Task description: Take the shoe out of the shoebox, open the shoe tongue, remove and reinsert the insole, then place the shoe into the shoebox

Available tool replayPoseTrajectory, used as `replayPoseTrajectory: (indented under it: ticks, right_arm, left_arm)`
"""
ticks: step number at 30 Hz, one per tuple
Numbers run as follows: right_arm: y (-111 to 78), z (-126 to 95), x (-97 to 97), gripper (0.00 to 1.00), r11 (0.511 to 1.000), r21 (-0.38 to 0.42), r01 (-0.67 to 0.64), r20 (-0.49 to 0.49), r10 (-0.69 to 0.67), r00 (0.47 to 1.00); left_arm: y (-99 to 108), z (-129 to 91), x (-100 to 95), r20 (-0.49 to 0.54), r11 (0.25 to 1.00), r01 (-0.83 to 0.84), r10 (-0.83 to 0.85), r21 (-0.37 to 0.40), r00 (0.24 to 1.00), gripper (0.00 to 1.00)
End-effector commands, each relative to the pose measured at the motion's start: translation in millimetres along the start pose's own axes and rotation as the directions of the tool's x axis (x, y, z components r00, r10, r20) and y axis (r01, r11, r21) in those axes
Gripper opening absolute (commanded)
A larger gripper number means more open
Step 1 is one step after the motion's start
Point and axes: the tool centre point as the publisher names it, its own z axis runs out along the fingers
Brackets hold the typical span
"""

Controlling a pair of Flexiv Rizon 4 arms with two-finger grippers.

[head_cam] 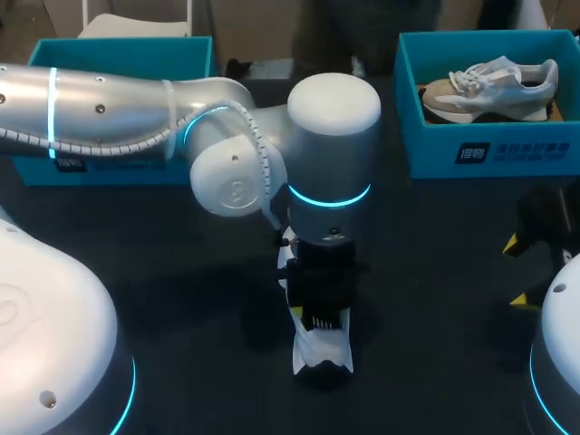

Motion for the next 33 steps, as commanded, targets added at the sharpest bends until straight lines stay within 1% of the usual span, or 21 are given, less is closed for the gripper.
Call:
replayPoseTrajectory:
  ticks: [1,3,8,13,17,21,26,29,30,33]
  right_arm:
    - [0.2,0,1.3,1.00,1.000,0.002,0.000,0.002,0.000,1.000]
    - [0.2,0,1.3,1.00,1.000,0.002,0.000,0.002,0.000,1.000]
    - [0.2,0,1.3,1.00,1.000,0.002,0.000,0.002,0.000,1.000]
    - [0.2,0,1.3,1.00,1.000,0.002,0.000,0.002,0.000,1.000]
    - [0.2,0,1.3,1.00,1.000,0.002,0.000,0.002,0.000,1.000]
    - [0.2,0,1.3,1.00,1.000,0.002,0.000,0.002,0.000,1.000]
    - [0.2,0,1.3,1.00,1.000,0.002,0.000,0.002,0.000,1.000]
    - [0.2,0,1.3,1.00,1.000,0.002,0.000,0.002,0.000,1.000]
    - [0.2,0,1.3,1.00,1.000,0.002,0.000,0.002,0.000,1.000]
    - [0.2,0,1.3,1.00,1.000,0.002,0.000,0.002,0.000,1.000]
  left_arm:
    - [4,-2,3.2,0.001,1.000,0.007,-0.007,0.006,1.000,0.92]
    - [5,-2,3.6,0.001,1.000,0.011,-0.011,0.008,1.000,1.00]
    - [7,-1,5.5,0.008,1.000,0.021,-0.021,0.018,1.000,1.00]
    - [14,-11,8.8,0.028,0.999,0.029,-0.029,0.022,0.999,1.00]
    - [21,-17,7.5,0.033,0.999,0.026,-0.027,0.025,0.999,1.00]
    - [26,-21,5.8,0.034,0.998,-0.010,0.008,0.063,0.999,1.00]
    - [30,-28,3.7,0.041,0.997,-0.029,0.026,0.072,0.999,1.00]
    - [35,-35,3.2,0.043,0.997,-0.037,0.035,0.070,0.998,1.00]
    - [37,-37,3.0,0.042,0.998,-0.036,0.034,0.054,0.999,1.00]
    - [44,-46,2.9,0.038,0.999,-0.038,0.037,0.038,0.999,1.00]
